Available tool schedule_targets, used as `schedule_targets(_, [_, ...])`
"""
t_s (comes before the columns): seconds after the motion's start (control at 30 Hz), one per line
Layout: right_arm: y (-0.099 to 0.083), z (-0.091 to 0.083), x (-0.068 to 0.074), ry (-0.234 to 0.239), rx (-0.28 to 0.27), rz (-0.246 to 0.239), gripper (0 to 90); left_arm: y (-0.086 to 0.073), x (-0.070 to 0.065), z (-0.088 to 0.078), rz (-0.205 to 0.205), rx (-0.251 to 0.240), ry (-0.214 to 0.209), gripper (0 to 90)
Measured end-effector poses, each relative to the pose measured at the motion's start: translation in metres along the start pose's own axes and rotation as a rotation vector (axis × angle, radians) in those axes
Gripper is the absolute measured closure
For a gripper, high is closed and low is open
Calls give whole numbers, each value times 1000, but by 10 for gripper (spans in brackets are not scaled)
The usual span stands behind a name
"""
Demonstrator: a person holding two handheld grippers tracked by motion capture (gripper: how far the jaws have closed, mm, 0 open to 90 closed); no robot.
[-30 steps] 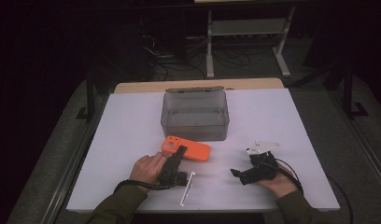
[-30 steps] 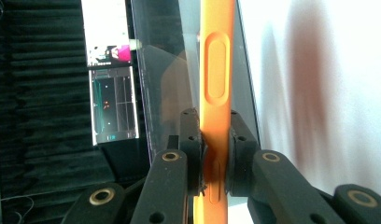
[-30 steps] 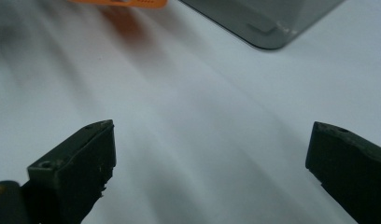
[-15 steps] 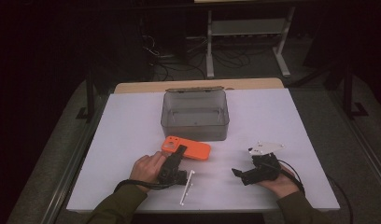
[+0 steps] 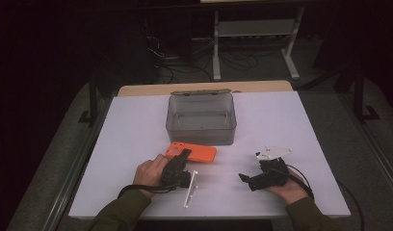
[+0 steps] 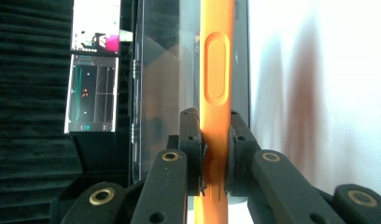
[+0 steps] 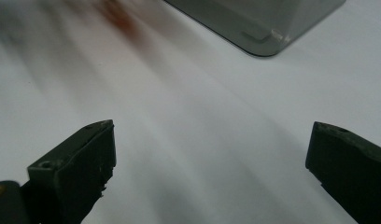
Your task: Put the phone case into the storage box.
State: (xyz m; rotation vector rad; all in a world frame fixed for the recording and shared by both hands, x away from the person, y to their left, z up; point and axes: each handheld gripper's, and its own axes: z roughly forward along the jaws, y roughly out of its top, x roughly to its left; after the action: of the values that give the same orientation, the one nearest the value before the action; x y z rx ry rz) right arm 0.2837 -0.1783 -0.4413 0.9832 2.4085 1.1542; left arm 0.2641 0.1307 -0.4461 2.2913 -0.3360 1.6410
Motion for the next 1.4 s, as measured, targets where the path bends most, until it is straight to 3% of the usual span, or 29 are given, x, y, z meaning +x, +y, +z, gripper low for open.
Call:
schedule_targets(0.3, [0,0,0,-1,-1,1,12,-2,3,0,-55,-9,-15,800])
schedule_targets(0.83, [0,0,0,-4,3,-3,12,-10,14,1,-215,-28,-64,800])
schedule_targets(1.2, [0,0,0,-3,1,-1,12,-13,20,0,-300,-50,-88,800])
schedule_targets(1.4, [0,0,0,0,0,-2,12,-16,25,0,-386,-74,-109,800])
